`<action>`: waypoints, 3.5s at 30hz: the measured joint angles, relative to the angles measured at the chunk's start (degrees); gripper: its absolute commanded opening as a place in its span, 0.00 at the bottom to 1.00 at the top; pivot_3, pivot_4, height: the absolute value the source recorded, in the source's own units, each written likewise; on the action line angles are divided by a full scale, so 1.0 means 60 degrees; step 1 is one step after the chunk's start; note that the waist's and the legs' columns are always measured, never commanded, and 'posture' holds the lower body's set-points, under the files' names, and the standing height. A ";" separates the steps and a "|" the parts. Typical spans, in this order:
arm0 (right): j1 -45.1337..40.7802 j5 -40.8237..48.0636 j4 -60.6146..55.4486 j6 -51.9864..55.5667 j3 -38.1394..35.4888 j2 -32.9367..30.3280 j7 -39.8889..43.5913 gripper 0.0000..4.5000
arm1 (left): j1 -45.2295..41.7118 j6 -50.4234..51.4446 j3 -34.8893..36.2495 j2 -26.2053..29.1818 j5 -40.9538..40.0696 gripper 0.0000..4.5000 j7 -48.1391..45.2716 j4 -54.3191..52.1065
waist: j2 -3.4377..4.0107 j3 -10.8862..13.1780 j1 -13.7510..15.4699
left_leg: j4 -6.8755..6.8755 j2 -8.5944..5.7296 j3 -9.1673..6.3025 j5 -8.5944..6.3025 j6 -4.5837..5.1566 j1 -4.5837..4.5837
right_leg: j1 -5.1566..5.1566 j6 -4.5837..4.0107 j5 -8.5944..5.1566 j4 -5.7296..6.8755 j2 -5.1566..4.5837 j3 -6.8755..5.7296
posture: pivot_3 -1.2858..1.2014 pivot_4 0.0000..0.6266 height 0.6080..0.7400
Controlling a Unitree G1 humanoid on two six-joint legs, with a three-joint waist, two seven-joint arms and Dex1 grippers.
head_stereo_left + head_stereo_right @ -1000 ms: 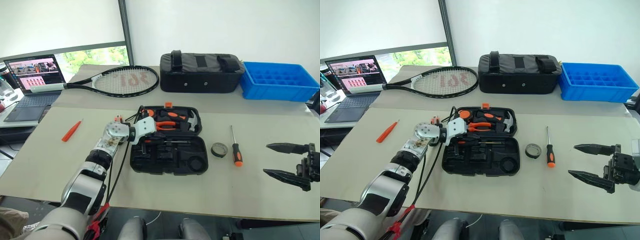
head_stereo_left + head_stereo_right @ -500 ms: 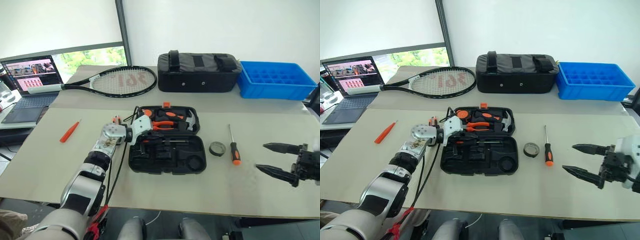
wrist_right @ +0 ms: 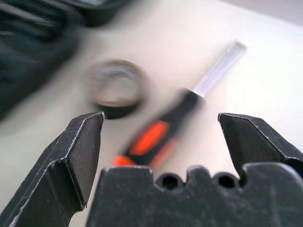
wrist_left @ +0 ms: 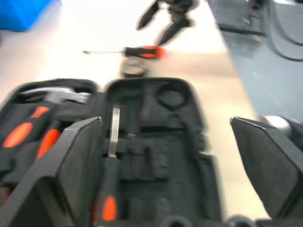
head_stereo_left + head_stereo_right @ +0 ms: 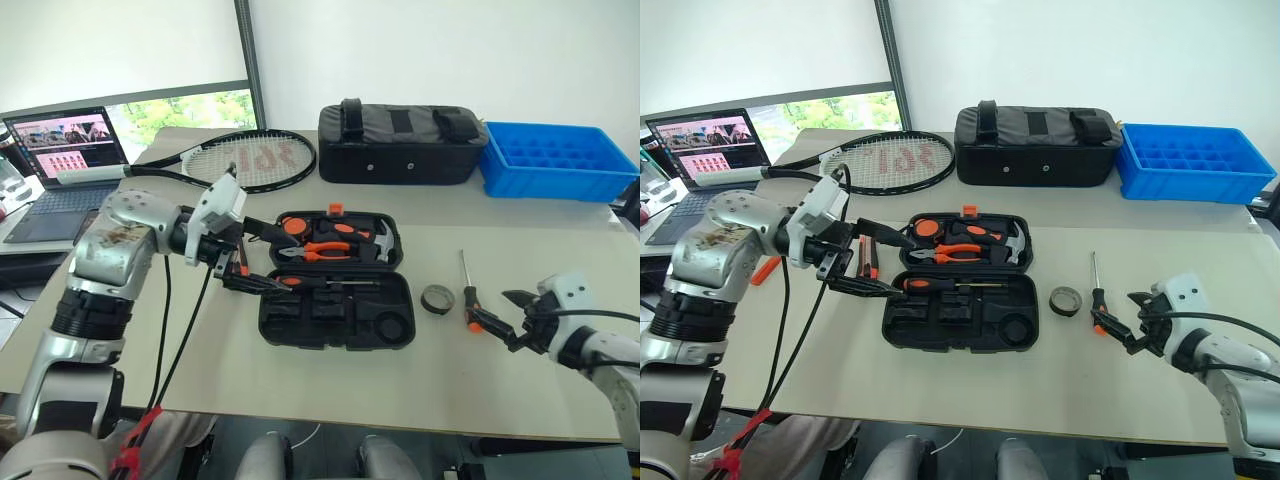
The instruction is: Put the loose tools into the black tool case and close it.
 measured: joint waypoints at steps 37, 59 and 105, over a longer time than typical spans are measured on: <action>-0.3708 -0.0593 0.1735 -0.2232 0.2679 -0.1441 0.3406 0.20 | 0.3935 0.2279 0.2943 0.1853 -0.1583 1.00 0.2326 -0.3612 | -0.0062 0.0073 -0.0361 | -0.0031 0.0066 -0.0003 -0.0005 0.0008 0.0038 | 0.0000 0.0014 -0.0018 -0.0008 0.0046 -0.0009 | 0.52 0.24 0.76; -0.7545 -0.3203 0.7929 -0.7507 0.5900 0.0842 0.7704 0.20 | 0.6799 0.3083 0.5702 0.2514 -0.3135 1.00 0.3582 -0.5281 | -0.0056 0.0086 -0.0215 | -0.0051 0.0053 0.0019 -0.0005 0.0005 0.0078 | 0.0002 -0.0071 0.0017 0.0008 -0.0017 -0.0046 | 0.52 0.24 0.76; -0.6048 -0.3372 0.5081 -0.5524 0.5610 0.2292 0.4767 0.01 | 0.5688 0.1988 0.4275 0.2903 -0.2579 1.00 0.3244 -0.3994 | -0.0063 0.0085 -0.0256 | -0.0111 0.0059 0.0035 -0.0002 0.0000 0.0087 | -0.0036 -0.0074 0.0016 0.0015 -0.0008 -0.0066 | 0.52 0.24 0.76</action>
